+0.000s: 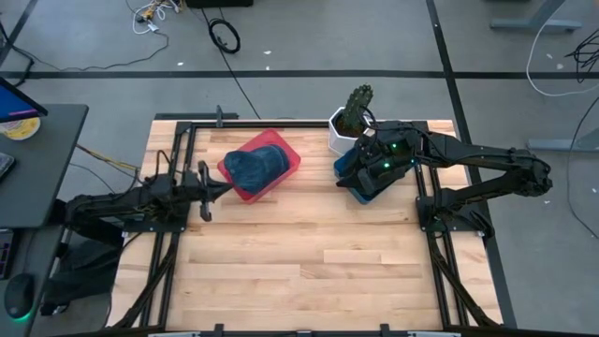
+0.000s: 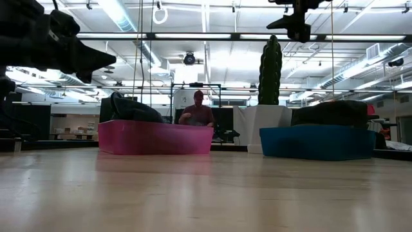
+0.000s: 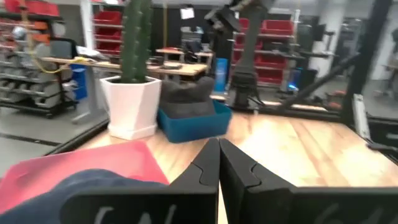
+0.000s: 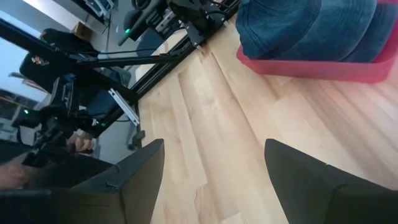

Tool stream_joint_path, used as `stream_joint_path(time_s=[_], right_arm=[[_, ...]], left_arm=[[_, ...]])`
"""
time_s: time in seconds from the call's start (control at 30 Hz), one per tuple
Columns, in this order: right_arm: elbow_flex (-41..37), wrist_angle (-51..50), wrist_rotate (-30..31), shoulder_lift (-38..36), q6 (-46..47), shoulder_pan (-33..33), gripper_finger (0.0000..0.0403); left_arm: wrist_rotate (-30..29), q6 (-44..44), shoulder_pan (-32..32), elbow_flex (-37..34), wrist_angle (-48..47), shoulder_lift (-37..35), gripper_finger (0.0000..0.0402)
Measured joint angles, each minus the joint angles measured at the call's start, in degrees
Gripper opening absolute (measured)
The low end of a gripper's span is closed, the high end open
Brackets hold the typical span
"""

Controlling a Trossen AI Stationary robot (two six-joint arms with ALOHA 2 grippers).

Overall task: Pick & Place hat
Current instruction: Return to Home Position

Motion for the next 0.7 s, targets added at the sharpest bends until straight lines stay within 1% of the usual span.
stream_joint_path(time_s=[0.1, 0.27, 0.4, 0.47, 0.53, 0.57, 0.63, 0.7], right_arm=[[0.0, -0.01, -0.01, 0.0, -2.28, 0.0, 0.0278], [0.0, 0.0, 0.01, 0.0, -2.61, -0.02, 0.0278], [0.0, -0.14, -0.21, 0.0, -1.28, -0.04, 0.0278], [0.0, -0.71, -1.7, 0.04, -1.6, -0.23, 0.0272], [0.0, -1.98, -2.44, -0.02, -2.35, -0.33, 0.025], [0.0, -2.73, -2.53, -0.22, -2.88, -0.26, 0.0232], [0.0, -4.38, -2.18, -1.09, -4.23, 0.44, 0.018], [-0.04, -5.26, -0.55, -2.29, -5.57, 1.64, 0.0111]], left_arm=[[0.95, 0.38, 0.0, 0.01, -0.29, -0.03, 0.0002], [3.8, -0.09, 0.02, -0.02, -1.11, -0.02, 0.0002], [2.92, 2.03, 0.0, -0.04, -1.13, -0.02, 0.0002], [2.83, 2.49, 0.02, -0.05, -0.75, -0.02, 0.0003], [2.63, 2.51, 0.02, -0.1, -0.06, -0.02, 0.0003], [2.53, 2.51, 0.02, -0.1, 0.09, -0.02, 0.0003], [2.36, 2.51, 0.02, -0.1, 0.6, -0.02, 0.0003], [2.38, 2.5, 0.02, -0.1, 0.97, -0.03, 0.0003]])
